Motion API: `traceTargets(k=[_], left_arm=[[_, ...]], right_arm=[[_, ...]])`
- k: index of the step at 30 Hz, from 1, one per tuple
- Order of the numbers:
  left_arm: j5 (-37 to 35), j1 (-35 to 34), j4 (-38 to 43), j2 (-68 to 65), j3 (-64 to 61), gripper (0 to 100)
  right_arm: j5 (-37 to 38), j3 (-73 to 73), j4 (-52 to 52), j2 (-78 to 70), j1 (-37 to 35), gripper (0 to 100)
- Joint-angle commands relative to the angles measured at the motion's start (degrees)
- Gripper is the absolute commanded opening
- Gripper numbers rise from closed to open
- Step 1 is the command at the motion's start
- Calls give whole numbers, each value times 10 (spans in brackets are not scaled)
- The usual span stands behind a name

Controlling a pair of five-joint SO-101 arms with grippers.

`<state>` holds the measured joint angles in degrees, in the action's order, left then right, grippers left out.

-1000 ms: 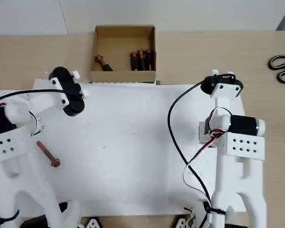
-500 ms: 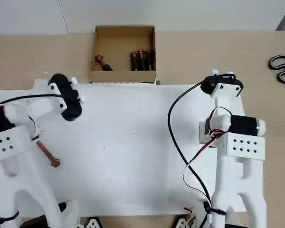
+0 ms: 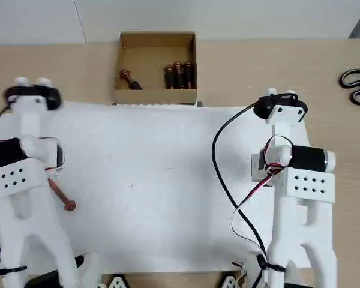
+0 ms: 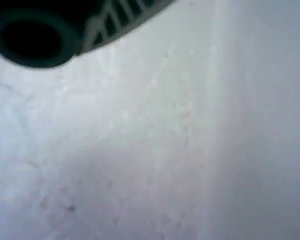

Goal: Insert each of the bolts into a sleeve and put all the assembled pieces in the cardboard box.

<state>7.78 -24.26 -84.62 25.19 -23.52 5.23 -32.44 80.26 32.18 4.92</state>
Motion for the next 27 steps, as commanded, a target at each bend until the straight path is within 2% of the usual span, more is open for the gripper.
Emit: traceTargets(k=[1,4,7,13,27], left_arm=[[-165,0,29,2,-1,6],[-276,1,37,2,-13,24],[-337,0,37,2,-35,53],[-349,-2,18,2,-97,165],[-360,-3,25,2,-155,141]], right_arm=[[5,3,-5,13,7,10],[5,2,-12,13,7,10],[4,2,-17,13,6,10],[4,2,-20,15,6,10],[4,2,-28,17,6,10]])
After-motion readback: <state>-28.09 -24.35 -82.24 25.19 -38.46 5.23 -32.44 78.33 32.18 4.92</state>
